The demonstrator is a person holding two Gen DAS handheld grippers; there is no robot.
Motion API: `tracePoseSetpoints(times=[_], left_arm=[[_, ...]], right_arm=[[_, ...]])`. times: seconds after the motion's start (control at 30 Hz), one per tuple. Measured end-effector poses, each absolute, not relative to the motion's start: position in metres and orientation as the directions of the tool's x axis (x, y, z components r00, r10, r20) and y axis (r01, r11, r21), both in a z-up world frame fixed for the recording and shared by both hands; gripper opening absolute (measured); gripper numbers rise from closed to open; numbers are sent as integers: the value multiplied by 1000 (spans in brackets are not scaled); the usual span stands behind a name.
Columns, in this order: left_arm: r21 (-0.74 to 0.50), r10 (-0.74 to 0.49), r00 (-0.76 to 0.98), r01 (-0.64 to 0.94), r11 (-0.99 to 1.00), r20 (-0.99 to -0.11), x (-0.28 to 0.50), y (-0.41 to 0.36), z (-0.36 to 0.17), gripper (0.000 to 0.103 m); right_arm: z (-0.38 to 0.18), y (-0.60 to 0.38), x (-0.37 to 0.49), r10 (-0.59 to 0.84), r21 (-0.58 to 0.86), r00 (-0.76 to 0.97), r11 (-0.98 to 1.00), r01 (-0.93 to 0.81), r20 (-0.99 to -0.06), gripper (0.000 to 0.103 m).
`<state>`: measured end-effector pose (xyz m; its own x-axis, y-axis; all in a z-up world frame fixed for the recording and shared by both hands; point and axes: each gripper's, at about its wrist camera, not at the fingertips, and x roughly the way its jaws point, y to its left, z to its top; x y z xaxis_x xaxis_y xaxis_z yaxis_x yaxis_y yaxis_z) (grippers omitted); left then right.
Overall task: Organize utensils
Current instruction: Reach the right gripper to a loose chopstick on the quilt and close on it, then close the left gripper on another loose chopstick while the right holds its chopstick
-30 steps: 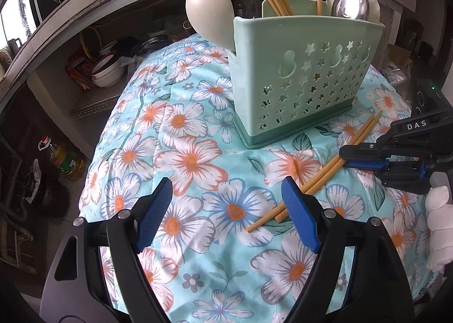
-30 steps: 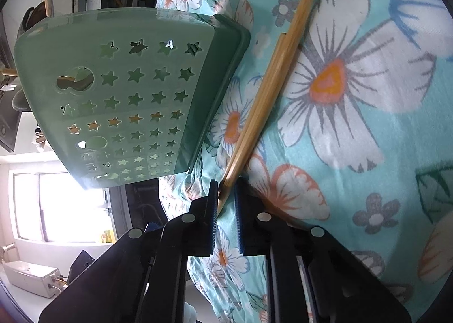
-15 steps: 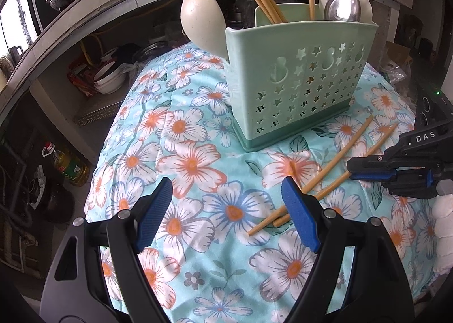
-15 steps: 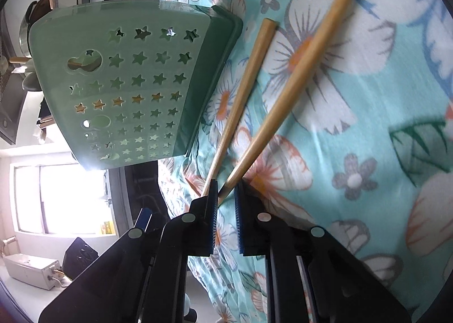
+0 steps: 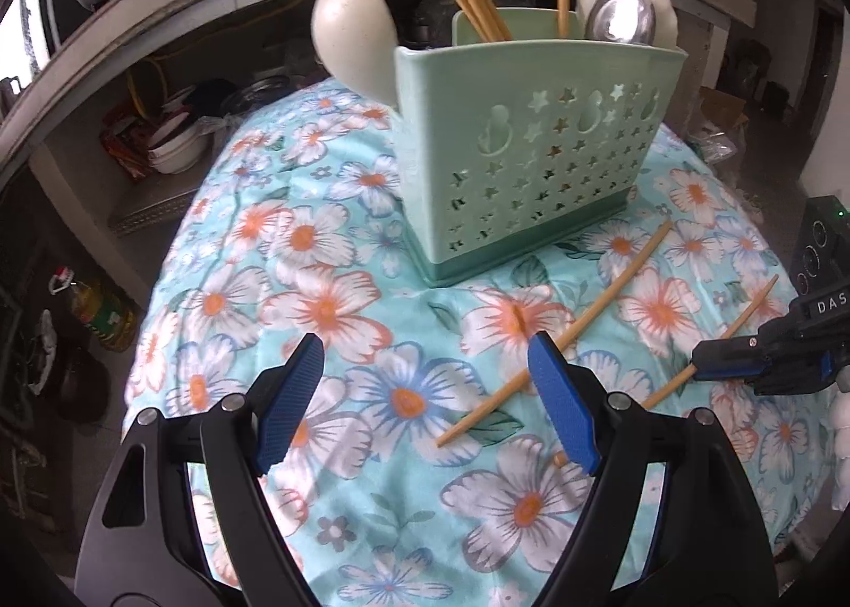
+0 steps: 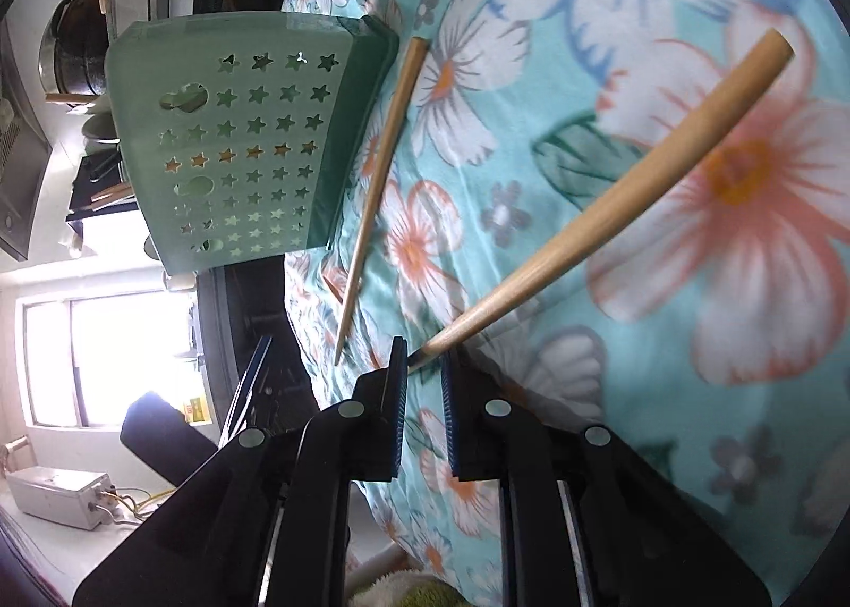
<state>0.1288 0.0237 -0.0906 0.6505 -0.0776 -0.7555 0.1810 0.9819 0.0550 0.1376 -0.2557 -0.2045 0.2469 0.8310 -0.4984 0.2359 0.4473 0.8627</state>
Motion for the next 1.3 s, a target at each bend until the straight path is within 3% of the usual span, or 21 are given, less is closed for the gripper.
tracePoseSetpoints(times=[0.2,0.43,0.5,0.67,1.17,1.23,1.3], left_arm=[[-7,-192,594,299,954,-782,141,8,-104,57],[56,-165,527,377,924,-834,152,-20,-132,41],[64,-166,529,389,919,-833,150,-26,-134,29],[50,-183,519,402,914,-835,140,-32,-134,15],[-135,-312,374,429,893,-873,79,-11,-129,6],[-152,-325,380,421,894,-866,79,-10,-126,12],[-158,-332,391,414,897,-858,83,-9,-122,29]], right_arm=[[-195,-273,117,805,830,208,527,181,-556,14],[-185,-292,113,734,771,239,618,155,-636,15],[-186,-293,115,727,765,241,626,151,-643,15],[-185,-282,122,712,748,238,652,126,-661,15],[-186,-233,106,731,738,106,674,43,-674,15],[-186,-233,105,735,742,112,669,46,-669,16],[-186,-237,106,744,754,121,654,68,-657,24]])
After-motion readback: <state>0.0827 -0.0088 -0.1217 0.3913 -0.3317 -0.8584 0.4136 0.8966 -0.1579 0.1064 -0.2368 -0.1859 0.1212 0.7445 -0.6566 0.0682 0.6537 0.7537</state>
